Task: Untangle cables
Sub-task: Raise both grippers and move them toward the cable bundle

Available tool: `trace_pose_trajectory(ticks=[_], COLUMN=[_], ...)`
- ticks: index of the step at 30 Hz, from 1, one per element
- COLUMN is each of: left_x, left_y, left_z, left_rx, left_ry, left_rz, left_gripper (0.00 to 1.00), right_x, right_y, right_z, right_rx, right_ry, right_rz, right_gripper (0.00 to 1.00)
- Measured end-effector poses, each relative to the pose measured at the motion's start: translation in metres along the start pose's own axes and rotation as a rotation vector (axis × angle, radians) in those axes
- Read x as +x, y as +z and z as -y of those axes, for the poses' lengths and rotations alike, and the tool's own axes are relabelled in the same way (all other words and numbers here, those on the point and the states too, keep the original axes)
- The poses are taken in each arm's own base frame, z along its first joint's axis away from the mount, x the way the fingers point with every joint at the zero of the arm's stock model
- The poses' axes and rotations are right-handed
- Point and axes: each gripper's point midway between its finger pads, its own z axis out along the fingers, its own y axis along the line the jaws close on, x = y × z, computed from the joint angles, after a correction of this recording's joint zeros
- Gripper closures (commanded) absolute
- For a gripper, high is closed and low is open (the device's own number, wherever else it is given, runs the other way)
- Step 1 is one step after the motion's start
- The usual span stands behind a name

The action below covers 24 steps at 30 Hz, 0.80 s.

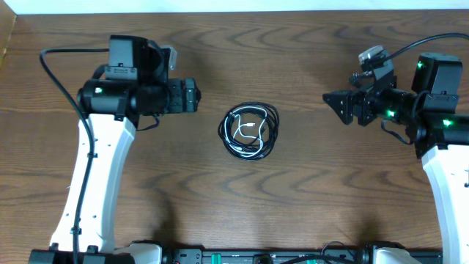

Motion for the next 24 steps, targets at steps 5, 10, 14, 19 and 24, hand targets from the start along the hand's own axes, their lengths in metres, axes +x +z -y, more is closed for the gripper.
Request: trace_pose_trajectory(ticks=[5, 10, 14, 19, 24], left_x=[0.001, 0.006, 0.014, 0.025, 0.033], left_y=[0.027, 0.067, 0.095, 0.119, 0.138], left_z=[0.016, 0.027, 0.035, 0.047, 0.052], left_rx=[-0.013, -0.021, -0.029, -0.036, -0.074], left_ry=[-0.044, -0.102, -0.126, -0.146, -0.174], left_rz=[-0.032, -0.096, -0.144, -0.187, -0.204], left_gripper=[0.21, 0.24, 0.25, 0.29, 0.29], right_x=[0.009, 0.023, 0.03, 0.031, 0.031], right_y=[0.013, 0.027, 0.033, 0.034, 0.034], right_z=[0.024, 0.04, 0.046, 0.047, 0.048], right_rx=[0.076, 0.105, 0.115, 0.12, 0.124], right_ry=[0.146, 0.252, 0.296, 0.317, 0.325], right_rz=[-0.04, -0.088, -0.109, -0.114, -0.113], right_gripper=[0.25, 0.28, 0.29, 0.29, 0.29])
